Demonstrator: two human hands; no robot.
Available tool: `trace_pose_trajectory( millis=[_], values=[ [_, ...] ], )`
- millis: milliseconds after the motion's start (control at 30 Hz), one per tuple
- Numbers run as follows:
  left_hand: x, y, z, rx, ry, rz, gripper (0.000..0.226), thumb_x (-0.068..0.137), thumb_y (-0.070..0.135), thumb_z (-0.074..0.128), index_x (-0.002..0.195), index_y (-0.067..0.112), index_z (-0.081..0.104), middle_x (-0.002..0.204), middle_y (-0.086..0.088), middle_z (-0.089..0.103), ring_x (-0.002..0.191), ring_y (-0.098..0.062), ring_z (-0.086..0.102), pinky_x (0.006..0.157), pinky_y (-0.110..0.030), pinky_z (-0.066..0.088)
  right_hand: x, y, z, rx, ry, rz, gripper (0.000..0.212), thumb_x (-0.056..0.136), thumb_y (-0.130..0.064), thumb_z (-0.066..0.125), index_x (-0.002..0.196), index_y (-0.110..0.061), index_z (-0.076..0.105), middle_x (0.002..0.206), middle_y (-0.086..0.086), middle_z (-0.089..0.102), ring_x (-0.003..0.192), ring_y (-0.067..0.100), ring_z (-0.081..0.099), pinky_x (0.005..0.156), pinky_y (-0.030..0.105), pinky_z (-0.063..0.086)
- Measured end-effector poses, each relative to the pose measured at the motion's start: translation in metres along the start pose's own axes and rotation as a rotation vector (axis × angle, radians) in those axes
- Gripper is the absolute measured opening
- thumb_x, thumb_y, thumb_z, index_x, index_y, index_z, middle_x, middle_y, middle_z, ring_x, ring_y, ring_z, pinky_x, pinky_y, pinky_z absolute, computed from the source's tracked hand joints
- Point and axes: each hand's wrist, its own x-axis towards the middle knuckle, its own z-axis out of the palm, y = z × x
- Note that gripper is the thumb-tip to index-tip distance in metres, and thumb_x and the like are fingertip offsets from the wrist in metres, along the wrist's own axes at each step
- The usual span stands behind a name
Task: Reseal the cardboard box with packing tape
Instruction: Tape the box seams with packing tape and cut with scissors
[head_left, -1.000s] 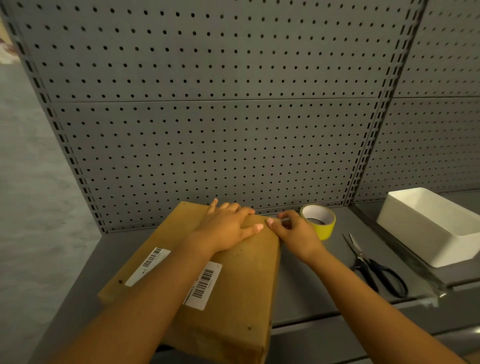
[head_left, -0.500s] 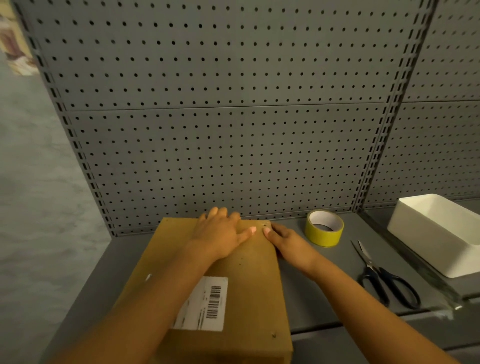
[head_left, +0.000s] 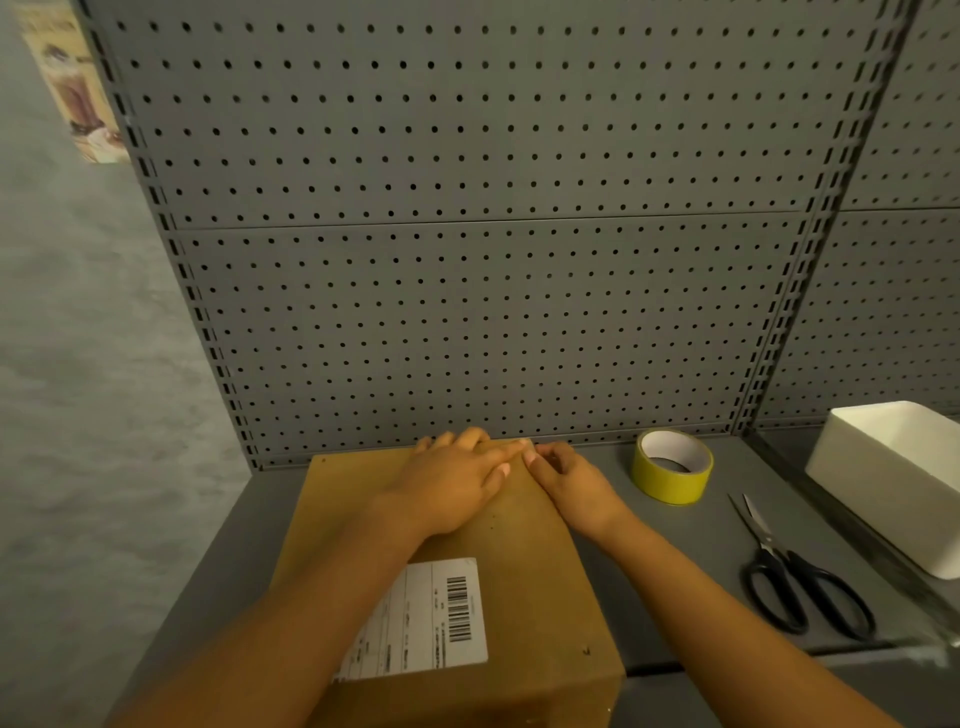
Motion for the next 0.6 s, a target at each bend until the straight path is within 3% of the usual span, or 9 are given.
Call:
trace_pose_trajectory(
  millis=[133, 467, 600],
  values=[
    [0.001, 0.002, -0.002, -0.001, -0.013, -0.022, 0.043, 0.102, 0.045, 0.02, 0.144, 0.054, 0.017, 0.14, 0.0, 0.037, 0.124, -0.022, 0.038, 0.11, -0.048, 0.025, -0.007, 0.001, 0.0, -0.001, -0.097, 0.008, 0.052, 0.095, -0.045, 0.05, 0.139, -0.019, 0.042, 0.132, -0.001, 0.054, 0.116, 0.017, 0.056, 0.093, 0.03, 0.049],
    [0.003, -0.001, 0.003, -0.041, -0.005, -0.022, 0.042, 0.101, 0.045, 0.022, 0.142, 0.055, 0.022, 0.139, 0.003, 0.037, 0.124, -0.021, 0.036, 0.11, -0.05, 0.023, -0.016, 0.005, 0.001, 0.098, -0.073, -0.017, 0.044, 0.095, -0.039, 0.053, 0.133, -0.02, 0.044, 0.122, -0.004, 0.056, 0.104, 0.009, 0.058, 0.073, 0.014, 0.047],
    [0.006, -0.001, 0.005, -0.035, -0.015, -0.034, 0.042, 0.101, 0.046, 0.021, 0.142, 0.055, 0.02, 0.139, 0.003, 0.036, 0.125, -0.02, 0.035, 0.11, -0.051, 0.023, -0.012, 0.006, 0.001, 0.088, -0.095, -0.021, 0.047, 0.095, -0.04, 0.052, 0.137, -0.019, 0.044, 0.126, -0.002, 0.058, 0.111, 0.014, 0.058, 0.09, 0.029, 0.051]
  ],
)
